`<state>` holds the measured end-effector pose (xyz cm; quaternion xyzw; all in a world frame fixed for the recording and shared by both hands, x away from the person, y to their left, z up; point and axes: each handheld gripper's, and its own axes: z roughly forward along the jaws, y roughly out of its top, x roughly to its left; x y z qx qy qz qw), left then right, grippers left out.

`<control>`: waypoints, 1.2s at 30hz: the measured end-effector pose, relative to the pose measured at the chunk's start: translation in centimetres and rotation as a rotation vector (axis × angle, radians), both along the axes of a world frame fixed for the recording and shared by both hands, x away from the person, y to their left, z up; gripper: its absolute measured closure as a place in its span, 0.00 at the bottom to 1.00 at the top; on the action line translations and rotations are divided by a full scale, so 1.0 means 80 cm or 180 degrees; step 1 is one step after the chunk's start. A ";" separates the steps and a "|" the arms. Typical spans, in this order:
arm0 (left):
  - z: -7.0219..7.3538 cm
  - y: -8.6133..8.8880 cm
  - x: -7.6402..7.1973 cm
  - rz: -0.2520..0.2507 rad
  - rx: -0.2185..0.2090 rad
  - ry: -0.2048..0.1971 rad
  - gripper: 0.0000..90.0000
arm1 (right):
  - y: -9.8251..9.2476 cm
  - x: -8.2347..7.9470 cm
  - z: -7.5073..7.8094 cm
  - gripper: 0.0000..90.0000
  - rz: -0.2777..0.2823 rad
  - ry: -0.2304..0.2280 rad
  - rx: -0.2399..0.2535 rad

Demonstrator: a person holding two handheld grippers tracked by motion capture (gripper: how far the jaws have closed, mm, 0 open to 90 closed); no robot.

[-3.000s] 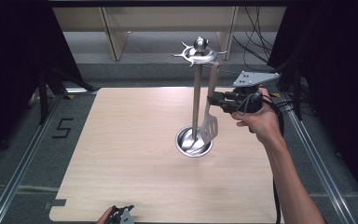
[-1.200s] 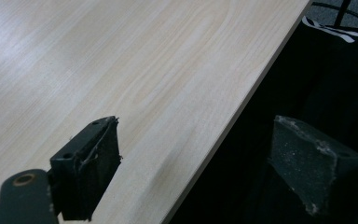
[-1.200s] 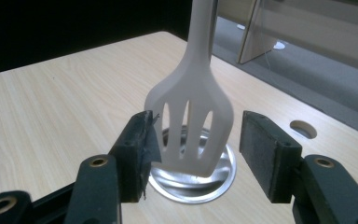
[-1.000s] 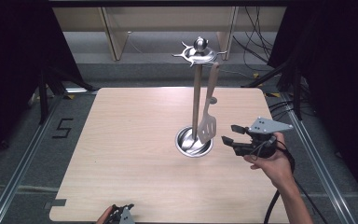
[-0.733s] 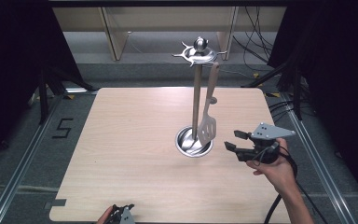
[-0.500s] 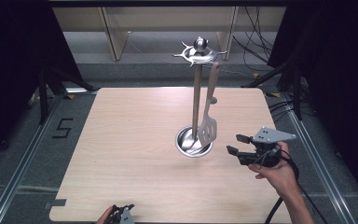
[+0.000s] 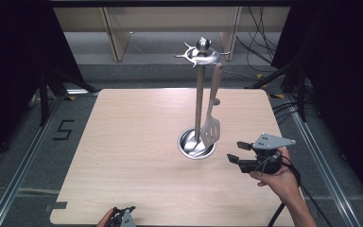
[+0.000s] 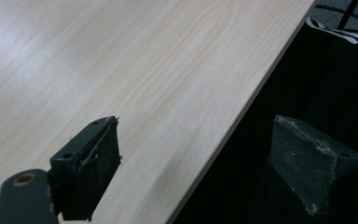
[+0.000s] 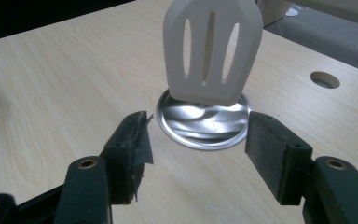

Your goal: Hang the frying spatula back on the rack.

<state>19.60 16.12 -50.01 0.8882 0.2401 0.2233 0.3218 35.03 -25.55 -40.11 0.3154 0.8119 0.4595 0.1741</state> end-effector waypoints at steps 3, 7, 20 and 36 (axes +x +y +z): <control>0.000 0.000 0.000 -0.0029 0.0008 0.0013 0.17 | 0.000 0.000 -0.001 0.44 0.0025 0.0007 -0.0037; 0.001 0.001 -0.001 -0.0014 -0.0001 -0.0013 0.17 | 0.002 -0.002 -0.006 0.43 0.0035 0.0042 -0.0050; 0.001 0.001 -0.002 -0.0026 -0.0008 -0.0013 0.17 | 0.005 -0.010 -0.024 0.40 0.0078 0.0113 -0.0108; 0.000 0.001 -0.002 -0.0029 0.0008 -0.0011 0.17 | 0.004 -0.021 -0.049 0.37 0.0064 0.0191 -0.0162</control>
